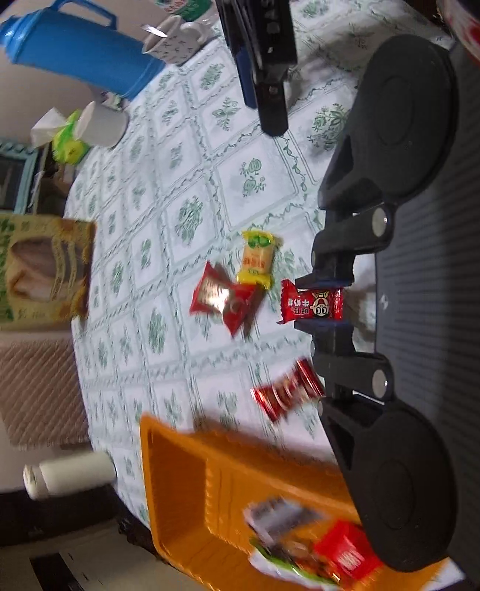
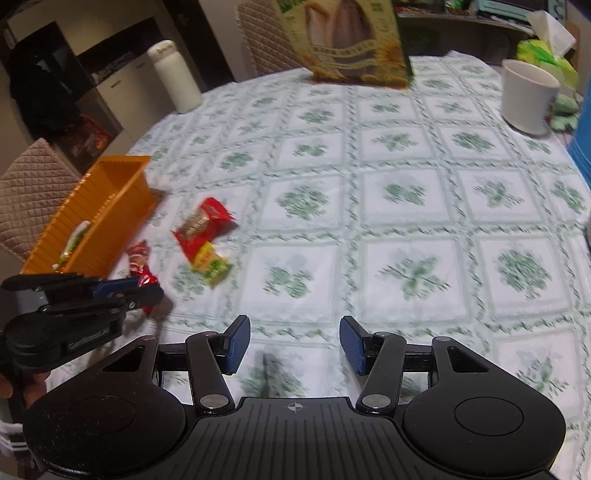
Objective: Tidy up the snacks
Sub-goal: 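Grasp the red candy with the left gripper while the right gripper grasps the dark red candy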
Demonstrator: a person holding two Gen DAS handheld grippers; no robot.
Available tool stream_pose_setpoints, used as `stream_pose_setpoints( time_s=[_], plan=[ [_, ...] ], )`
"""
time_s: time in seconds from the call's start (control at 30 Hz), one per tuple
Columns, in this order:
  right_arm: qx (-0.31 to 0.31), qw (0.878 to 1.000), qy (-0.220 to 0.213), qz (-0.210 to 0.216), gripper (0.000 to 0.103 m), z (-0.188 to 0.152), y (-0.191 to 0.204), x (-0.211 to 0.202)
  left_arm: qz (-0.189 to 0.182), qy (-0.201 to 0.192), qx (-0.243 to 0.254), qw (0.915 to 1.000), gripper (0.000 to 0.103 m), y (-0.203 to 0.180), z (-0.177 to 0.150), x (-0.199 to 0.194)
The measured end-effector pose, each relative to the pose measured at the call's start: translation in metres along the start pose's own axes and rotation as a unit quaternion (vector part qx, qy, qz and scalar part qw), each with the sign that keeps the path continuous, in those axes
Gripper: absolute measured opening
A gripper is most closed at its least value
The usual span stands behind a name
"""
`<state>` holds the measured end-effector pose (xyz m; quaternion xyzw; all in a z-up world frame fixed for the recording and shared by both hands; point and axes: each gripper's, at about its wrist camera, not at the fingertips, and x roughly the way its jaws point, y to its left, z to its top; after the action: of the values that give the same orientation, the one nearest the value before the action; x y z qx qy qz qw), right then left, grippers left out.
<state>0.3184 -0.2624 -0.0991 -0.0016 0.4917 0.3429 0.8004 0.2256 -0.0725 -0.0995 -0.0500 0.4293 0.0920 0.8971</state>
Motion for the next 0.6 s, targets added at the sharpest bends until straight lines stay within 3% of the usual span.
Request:
stream_pose_setpoints(
  time_s=[0.27,0.6],
  plan=[
    [-0.051,0.997,-0.02,0.055,0.054,0.011,0.046,0.012,0.044,-0.014,-0.076,0.996,0.014,0.046,-0.033,-0.063],
    [-0.116,0.988,-0.011,0.098,0.054,0.016,0.108,0.049,0.12,-0.016,-0.165,0.9789,0.014,0.105,-0.079,-0.118]
  ],
)
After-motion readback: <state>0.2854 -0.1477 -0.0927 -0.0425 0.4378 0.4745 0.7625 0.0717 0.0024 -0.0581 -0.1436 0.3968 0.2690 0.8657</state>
